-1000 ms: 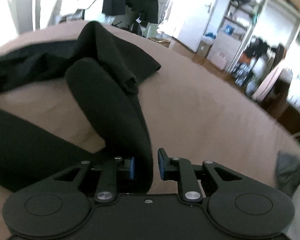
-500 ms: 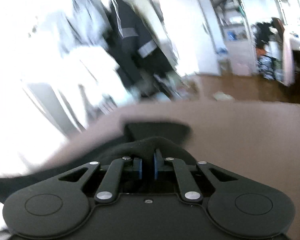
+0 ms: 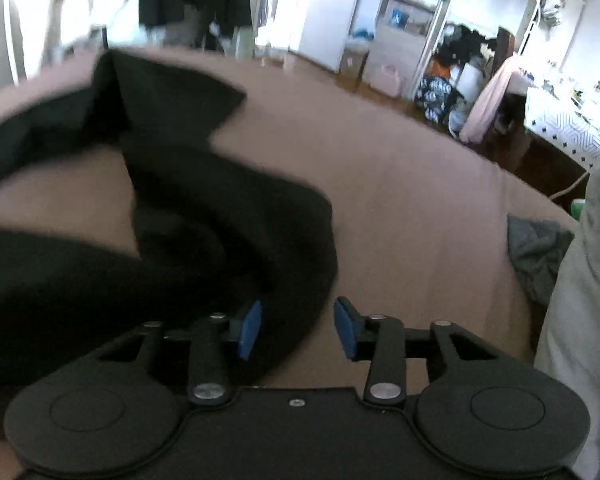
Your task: Fold clothes
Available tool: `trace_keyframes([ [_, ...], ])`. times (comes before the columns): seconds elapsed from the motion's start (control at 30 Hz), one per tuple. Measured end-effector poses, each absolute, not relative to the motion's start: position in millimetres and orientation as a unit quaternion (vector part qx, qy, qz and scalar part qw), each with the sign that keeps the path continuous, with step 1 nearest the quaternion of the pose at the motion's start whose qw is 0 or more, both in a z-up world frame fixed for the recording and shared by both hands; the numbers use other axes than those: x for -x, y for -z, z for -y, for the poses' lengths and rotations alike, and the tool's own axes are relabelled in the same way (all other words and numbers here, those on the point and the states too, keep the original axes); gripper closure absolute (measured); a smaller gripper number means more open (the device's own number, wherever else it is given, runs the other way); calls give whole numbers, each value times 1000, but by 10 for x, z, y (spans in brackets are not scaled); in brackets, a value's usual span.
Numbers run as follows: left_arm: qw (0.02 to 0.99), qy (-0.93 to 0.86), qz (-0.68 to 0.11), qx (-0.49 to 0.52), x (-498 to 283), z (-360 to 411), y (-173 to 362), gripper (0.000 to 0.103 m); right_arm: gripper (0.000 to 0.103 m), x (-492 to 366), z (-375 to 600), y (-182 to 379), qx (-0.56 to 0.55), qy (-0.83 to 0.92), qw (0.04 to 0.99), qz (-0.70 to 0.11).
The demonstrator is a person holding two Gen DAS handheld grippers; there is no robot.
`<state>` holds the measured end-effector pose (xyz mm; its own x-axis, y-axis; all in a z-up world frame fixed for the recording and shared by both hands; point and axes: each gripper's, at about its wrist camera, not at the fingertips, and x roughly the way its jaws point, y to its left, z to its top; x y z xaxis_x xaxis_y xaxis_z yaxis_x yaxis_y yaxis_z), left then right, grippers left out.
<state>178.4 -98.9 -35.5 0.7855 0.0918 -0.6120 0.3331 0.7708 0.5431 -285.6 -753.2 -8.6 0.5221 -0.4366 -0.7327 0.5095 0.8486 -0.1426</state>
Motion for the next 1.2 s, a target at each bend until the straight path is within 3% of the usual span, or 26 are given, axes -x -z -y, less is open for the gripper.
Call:
trace_keyframes([
  [0.07,891,55,-324,-314,-1818,885,291,20,55,2844,7443,-68,-48,249,888,-382],
  [0.17,897,22,-330,-292,-1824,719,200,5,48,2815,7185,-214,-42,189,911,-365],
  [0.53,901,65,-405,-144,-2081,106,-44,5,46,2598,5846,-114,10,-102,912,-397],
  [0.73,919,19,-393,-25,-2158,-638,-159,6,44,2752,5564,-83,101,-179,891,-405],
  [0.97,886,46,-452,92,-2027,-1223,295,6,44,2843,5547,2,117,-188,875,-430],
  [1.2,858,68,-501,88,-2187,-1125,652,3,41,2816,5453,205,170,-164,868,-437],
])
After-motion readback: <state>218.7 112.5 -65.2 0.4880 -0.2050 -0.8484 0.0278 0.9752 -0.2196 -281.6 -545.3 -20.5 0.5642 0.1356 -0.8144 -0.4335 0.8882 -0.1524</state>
